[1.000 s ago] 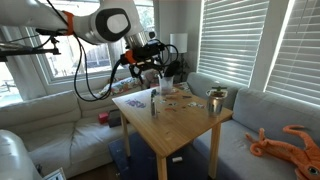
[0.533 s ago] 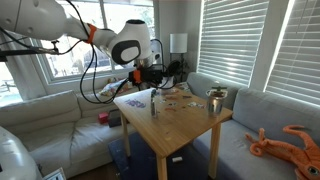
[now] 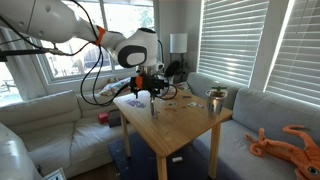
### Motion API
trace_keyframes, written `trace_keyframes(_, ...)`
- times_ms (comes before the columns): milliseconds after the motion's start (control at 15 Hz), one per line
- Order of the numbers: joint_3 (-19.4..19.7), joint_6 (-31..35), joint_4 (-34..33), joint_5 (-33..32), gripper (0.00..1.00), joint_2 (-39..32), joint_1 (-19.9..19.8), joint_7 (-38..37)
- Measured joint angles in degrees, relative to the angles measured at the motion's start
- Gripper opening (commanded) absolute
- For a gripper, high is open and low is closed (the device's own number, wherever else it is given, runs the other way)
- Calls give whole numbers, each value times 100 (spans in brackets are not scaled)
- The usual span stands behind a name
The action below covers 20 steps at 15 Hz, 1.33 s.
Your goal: Move the pouch with a green screw top to the left
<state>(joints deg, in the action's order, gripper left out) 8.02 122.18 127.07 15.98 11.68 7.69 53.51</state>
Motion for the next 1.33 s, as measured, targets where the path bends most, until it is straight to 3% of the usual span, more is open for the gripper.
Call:
trace_keyframes(267, -135, -96, -108, -312, 37, -5, -201, -91)
trace_keyframes(600, -307, 65, -163, -1177, 2, -83, -360, -583)
trace_keyframes(1200, -579, 146, -423, -2444, 3, 130, -399, -1446)
trace_keyframes(1267, -577, 148, -432, -2487, 11, 293, -409, -1493)
trace_keyframes(1333, -550, 148, -408, -2481, 11, 489, -434, -1522)
